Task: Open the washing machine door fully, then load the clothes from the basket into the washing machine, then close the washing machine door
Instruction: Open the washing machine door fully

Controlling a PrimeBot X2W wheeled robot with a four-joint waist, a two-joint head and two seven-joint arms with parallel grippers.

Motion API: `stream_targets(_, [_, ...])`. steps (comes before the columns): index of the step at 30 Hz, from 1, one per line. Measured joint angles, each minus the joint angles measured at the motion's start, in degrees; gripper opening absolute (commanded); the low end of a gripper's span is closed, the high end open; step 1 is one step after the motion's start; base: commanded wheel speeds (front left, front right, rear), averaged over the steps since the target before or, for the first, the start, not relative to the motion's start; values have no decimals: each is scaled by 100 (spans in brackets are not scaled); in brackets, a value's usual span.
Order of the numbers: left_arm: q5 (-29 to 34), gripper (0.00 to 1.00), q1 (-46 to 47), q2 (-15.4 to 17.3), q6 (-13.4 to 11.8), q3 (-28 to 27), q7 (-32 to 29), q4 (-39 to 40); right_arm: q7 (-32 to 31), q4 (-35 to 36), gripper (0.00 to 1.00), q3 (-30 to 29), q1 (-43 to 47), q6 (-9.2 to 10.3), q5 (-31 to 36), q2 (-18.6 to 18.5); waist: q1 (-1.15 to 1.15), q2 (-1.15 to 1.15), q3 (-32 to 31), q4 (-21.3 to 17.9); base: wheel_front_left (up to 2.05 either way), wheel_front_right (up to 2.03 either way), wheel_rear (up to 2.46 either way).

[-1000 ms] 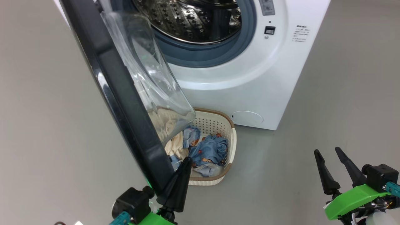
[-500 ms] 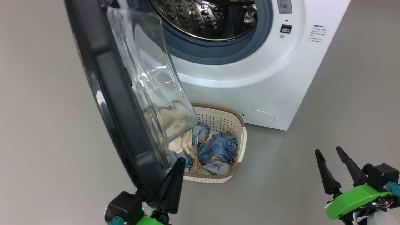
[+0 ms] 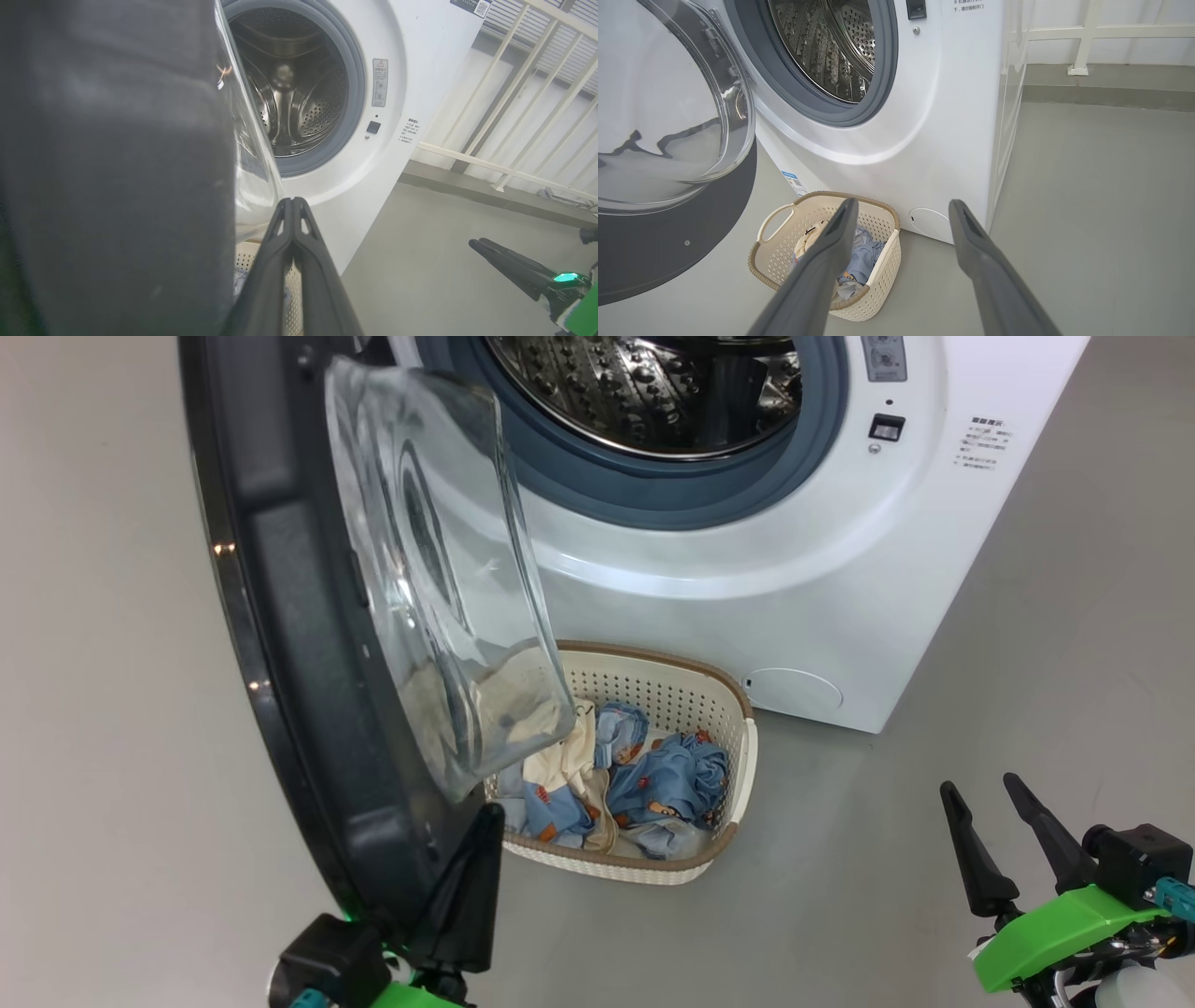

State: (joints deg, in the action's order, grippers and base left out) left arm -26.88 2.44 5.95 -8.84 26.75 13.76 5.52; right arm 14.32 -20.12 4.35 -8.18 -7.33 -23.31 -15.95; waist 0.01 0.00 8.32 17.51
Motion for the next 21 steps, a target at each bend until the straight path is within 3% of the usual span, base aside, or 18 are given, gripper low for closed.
stream_targets(21, [-23,0,-227,260,-486,-604,-66,144,0,2,100,62,-2,0,0,2,0,0,-11,68,0,0,0])
